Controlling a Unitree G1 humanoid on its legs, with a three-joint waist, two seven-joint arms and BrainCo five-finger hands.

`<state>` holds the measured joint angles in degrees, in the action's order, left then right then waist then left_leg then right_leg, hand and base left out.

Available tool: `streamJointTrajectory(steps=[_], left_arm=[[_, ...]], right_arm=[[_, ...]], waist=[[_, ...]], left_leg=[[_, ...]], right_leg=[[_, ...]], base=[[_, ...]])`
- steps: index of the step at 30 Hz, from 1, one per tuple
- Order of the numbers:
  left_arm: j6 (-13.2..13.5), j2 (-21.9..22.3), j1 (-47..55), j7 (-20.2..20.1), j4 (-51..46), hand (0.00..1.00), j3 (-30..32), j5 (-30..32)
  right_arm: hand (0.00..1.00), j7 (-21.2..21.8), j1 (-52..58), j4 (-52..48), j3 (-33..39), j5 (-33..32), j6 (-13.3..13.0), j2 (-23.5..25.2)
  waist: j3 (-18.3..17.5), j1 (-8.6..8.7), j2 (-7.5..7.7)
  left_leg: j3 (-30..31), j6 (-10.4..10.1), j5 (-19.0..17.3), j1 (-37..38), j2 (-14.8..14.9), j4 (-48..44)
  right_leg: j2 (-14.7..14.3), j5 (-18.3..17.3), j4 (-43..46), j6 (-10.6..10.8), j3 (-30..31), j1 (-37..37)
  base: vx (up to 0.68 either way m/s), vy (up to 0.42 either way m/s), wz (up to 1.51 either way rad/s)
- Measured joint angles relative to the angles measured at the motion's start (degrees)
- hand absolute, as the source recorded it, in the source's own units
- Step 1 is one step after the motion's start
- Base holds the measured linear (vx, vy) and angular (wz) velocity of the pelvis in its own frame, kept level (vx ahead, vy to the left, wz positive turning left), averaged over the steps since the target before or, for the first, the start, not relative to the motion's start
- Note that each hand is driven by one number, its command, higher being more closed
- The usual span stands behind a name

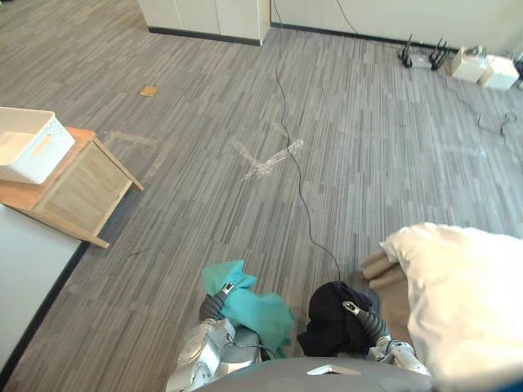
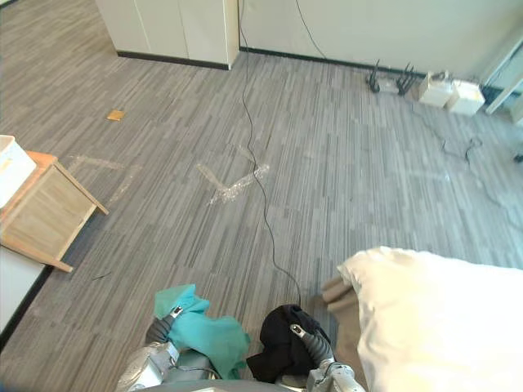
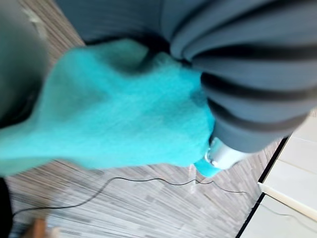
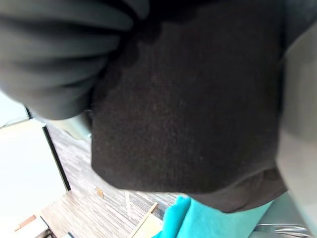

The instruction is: Tidy the bed and pick cloth on bed and put in laundry

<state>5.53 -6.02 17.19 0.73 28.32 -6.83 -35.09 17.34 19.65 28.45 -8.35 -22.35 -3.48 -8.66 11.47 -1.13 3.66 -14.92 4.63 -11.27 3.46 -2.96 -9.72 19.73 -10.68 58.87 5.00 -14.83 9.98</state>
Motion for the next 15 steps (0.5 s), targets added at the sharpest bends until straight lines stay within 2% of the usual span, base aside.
streamJointTrajectory(steps=[1,3,4,5,6,7,8,9,10,11,12,13,14,15], left_arm=[[-0.06,0.02,0.17,0.23,0.01,1.00,-0.14,-0.06],[-0.44,0.03,0.25,0.91,0.19,1.00,-0.26,-0.12],[-1.04,-0.01,0.16,1.09,0.22,1.00,-0.24,-0.11],[-1.52,0.03,-0.05,1.12,0.23,1.00,-0.27,0.05],[-1.72,0.08,-0.17,1.12,0.24,1.00,-0.34,0.29],[-2.10,0.14,0.00,0.98,0.29,1.00,-0.41,0.94],[-2.19,0.14,0.38,0.85,0.68,1.00,-0.43,1.34],[-2.15,0.13,0.76,0.78,1.01,1.00,-0.42,1.96],[-2.03,-0.05,1.62,0.24,1.84,1.00,-0.30,2.65],[-1.91,-0.23,2.23,-0.44,2.63,1.00,-0.42,2.80],[-1.94,0.01,2.38,-0.62,3.08,1.00,-0.51,2.77],[-1.82,1.37,2.05,-0.78,4.53,1.00,-0.57,2.66],[-1.78,1.50,2.11,-0.85,4.65,1.00,-0.80,2.56],[-1.27,1.68,2.30,-0.86,4.71,1.00,-0.92,2.48]], right_arm=[[1.00,0.00,0.53,-0.90,0.01,-0.07,-0.23,0.22],[1.00,0.10,0.81,-2.09,0.01,-0.56,-0.80,0.58],[1.00,0.26,0.78,-2.19,0.29,-1.17,-1.03,0.85],[1.00,0.46,0.81,-2.25,0.59,-1.42,-1.33,0.88],[1.00,0.56,0.79,-2.26,0.94,-1.65,-1.37,0.91],[1.00,0.57,0.82,-2.27,1.27,-1.83,-1.51,0.90],[1.00,0.54,0.76,-2.60,1.31,-1.84,-1.67,0.90],[1.00,0.54,0.75,-2.81,1.28,-1.84,-1.74,0.94],[1.00,0.46,0.73,-2.86,1.23,-1.84,-2.03,1.19],[1.00,0.35,0.66,-2.82,1.26,-1.85,-2.24,1.30],[1.00,0.30,0.43,-2.68,1.32,-1.88,-2.25,1.23],[1.00,0.71,0.12,-4.15,2.35,-1.83,-1.98,-0.31],[1.00,0.65,-0.27,-4.31,2.42,-1.85,-1.96,-1.03],[1.00,0.34,-1.23,-4.09,2.53,-2.04,-1.62,-1.75]], waist=[[0.01,0.23,-0.04],[0.32,0.76,-0.53],[0.59,1.02,-1.01],[0.86,1.13,-1.45],[1.07,1.07,-1.68],[1.25,0.98,-1.82],[1.43,0.64,-1.62],[1.49,0.48,-1.49],[1.69,0.39,-1.38],[1.62,1.07,-2.26],[1.10,1.19,-3.17],[0.87,0.92,-6.03],[0.98,0.75,-6.44],[1.31,0.49,-6.96]], left_leg=[[1.03,-0.13,-0.08,1.62,0.10,1.29],[3.31,-0.55,-0.45,4.24,0.99,2.19],[5.32,-1.55,-1.01,5.67,1.96,2.55],[7.18,-2.94,-1.82,6.82,2.79,2.62],[8.09,-3.70,-2.27,7.63,3.21,2.72],[9.45,-5.21,-3.17,8.96,3.61,2.72],[9.66,-6.98,-4.25,10.71,3.65,2.68],[9.79,-8.13,-4.97,11.85,3.68,2.67],[10.48,-10.33,-6.70,14.21,4.08,2.26],[11.77,-11.15,-9.33,16.17,5.95,0.33],[12.28,-11.35,-10.36,16.26,7.55,-1.14],[12.35,-12.33,-10.50,15.06,10.88,-5.60],[12.29,-12.91,-9.45,13.64,11.79,-8.93],[12.30,-12.77,-5.95,10.72,13.09,-15.90]], right_leg=[[-0.60,-1.25,-2.47,-0.02,-1.96,1.70],[-3.54,-2.59,-13.09,-0.10,-4.58,4.03],[-6.44,-2.15,-23.79,-0.26,-5.00,4.33],[-8.61,0.71,-33.88,-0.83,-4.84,4.67],[-9.34,3.15,-39.14,-0.93,-4.75,4.72],[-9.76,7.72,-47.53,-0.29,-4.50,5.25],[-9.28,10.47,-51.27,0.07,-2.84,6.93],[-9.25,11.22,-51.89,0.23,-2.07,7.62],[-9.07,12.12,-51.96,-0.45,-0.88,7.65],[-10.01,17.43,-48.87,-3.92,-0.01,7.31],[-10.71,19.64,-46.58,-5.64,-0.08,7.60],[-12.72,15.99,-41.32,-7.11,-1.74,8.32],[-13.11,13.85,-39.13,-7.83,-2.04,8.75],[-13.69,10.39,-36.18,-8.96,-2.76,8.82]], base=[[0.52,0.091,0.79],[0.47,0.015,0.75],[0.52,-0.062,0.93],[0.52,-0.087,0.97],[0.52,-0.134,0.93],[0.54,-0.188,0.77],[0.54,-0.209,0.64],[0.57,-0.255,0.51],[0.61,-0.315,0.61],[0.63,-0.343,0.66],[0.63,-0.373,0.57],[0.49,-0.297,0.28],[0.70,-0.491,0.12],[0.66,-0.501,-0.03]])
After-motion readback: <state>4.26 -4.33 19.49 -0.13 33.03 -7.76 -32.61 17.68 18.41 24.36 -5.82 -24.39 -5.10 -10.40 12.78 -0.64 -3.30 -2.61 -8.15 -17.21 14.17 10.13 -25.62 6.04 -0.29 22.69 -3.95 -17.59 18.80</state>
